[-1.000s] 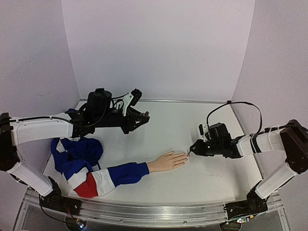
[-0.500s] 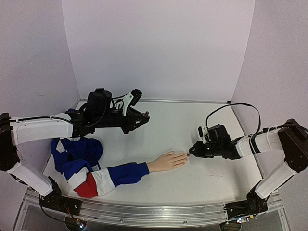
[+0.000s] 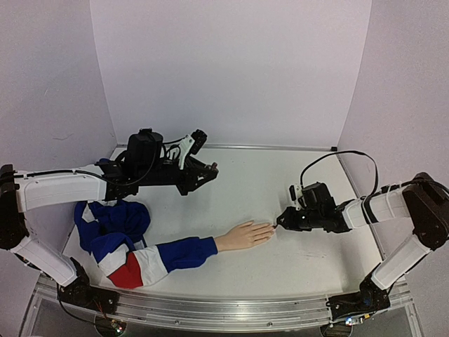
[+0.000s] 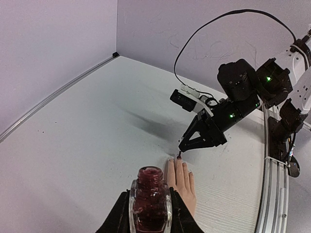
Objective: Paint the nails
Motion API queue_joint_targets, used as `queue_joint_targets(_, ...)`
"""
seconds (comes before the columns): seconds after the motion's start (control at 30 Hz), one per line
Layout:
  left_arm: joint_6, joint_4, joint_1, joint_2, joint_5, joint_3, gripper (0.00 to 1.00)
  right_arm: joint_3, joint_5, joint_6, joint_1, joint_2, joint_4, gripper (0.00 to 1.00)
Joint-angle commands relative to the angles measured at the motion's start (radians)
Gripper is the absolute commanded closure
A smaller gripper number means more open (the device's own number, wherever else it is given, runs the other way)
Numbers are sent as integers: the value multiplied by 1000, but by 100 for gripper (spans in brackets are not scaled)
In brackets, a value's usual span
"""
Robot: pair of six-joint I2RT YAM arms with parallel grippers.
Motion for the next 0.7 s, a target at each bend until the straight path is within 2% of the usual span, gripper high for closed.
queue_joint_targets(0.0,1,50,-5,4,20,73,100,1,35,9,-4,8,18,100)
queue_joint_targets(0.67,3,50,-5,-2,15,66,100,-4,89,27,-4,-7,28,100)
